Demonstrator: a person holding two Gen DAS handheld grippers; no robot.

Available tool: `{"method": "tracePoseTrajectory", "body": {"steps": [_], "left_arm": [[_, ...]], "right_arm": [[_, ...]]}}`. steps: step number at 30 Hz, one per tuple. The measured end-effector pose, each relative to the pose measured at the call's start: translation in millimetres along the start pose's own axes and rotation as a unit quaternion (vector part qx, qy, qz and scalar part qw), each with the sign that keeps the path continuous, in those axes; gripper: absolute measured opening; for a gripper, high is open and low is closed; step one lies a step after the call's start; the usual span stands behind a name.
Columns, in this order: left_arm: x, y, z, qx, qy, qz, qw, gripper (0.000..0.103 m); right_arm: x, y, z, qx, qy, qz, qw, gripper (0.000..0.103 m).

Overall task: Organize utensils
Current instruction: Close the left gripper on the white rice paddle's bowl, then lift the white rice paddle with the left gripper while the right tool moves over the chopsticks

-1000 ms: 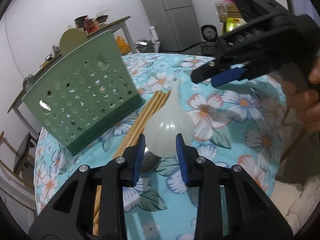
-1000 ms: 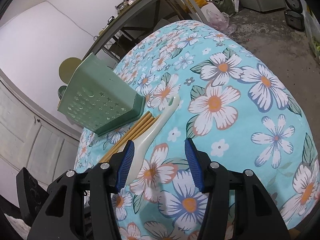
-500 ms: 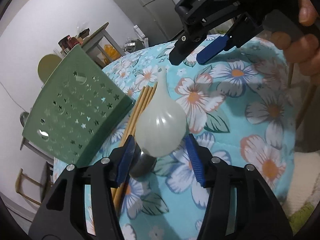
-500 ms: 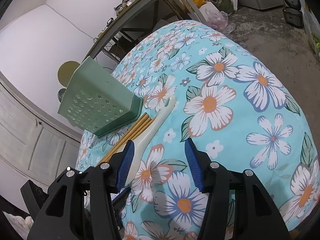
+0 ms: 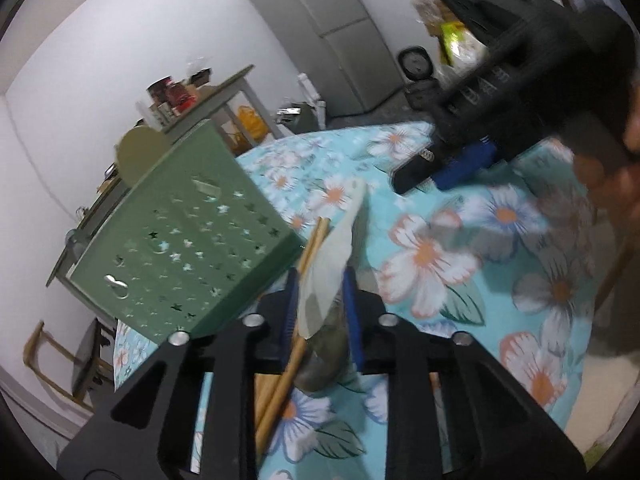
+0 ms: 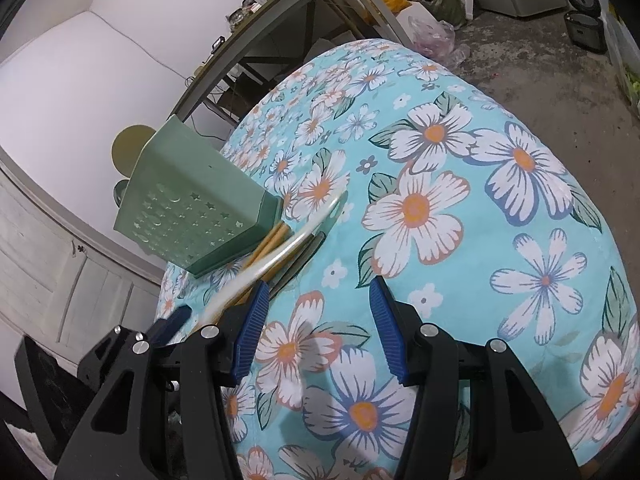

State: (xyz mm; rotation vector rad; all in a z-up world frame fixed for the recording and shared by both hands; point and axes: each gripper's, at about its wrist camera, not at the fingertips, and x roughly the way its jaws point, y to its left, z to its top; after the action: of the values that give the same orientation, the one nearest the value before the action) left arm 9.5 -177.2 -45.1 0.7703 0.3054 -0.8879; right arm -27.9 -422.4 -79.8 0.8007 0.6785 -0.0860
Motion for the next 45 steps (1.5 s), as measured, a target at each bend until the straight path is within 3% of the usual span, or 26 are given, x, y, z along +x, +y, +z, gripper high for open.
{"method": "tracePoseTrajectory", "body": {"steps": [6,9,15,21,27,34,41,43,45], "left_arm": [[28,15,3,-0.035,0.051,-0.026,0.9977,0.02],[35,20,2,-0.052,0.057,-0.033,0.9965,0.019],[27,33,3,-0.076,0.035,-0.034,0.9959,0.003],[6,57,5,-0.108,0.013,-0.037,0.9934,0.003],[-18,91,1,-0.16,0.002,-0.036,0.9865,0.002],[-37,113,-22,-0.203,0.006,-0.024,0.9788,0.003],[-50,118,-39,-0.217,0.004,-0.023,0.976,0.003],[-52,119,-44,-0.219,0.003,-0.024,0.9755,0.003],[-54,121,-48,-0.224,0.001,-0.026,0.9743,0.003]], "right_arm": [[0,2,0,-0.002,0.001,0.001,1.0,0.051],[0,1,0,0.0,0.001,0.0,1.0,0.051],[-2,1,1,-0.002,-0.005,-0.006,1.0,0.051],[-9,5,-1,-0.015,-0.015,-0.012,1.0,0.051],[-23,40,-14,-0.107,-0.037,-0.009,0.993,0.048],[-3,101,-55,-0.256,0.002,-0.01,0.967,0.042],[31,147,-98,-0.405,0.029,-0.07,0.911,0.036],[41,154,-107,-0.446,0.03,-0.102,0.889,0.032],[49,157,-111,-0.464,0.033,-0.124,0.877,0.029]]}}
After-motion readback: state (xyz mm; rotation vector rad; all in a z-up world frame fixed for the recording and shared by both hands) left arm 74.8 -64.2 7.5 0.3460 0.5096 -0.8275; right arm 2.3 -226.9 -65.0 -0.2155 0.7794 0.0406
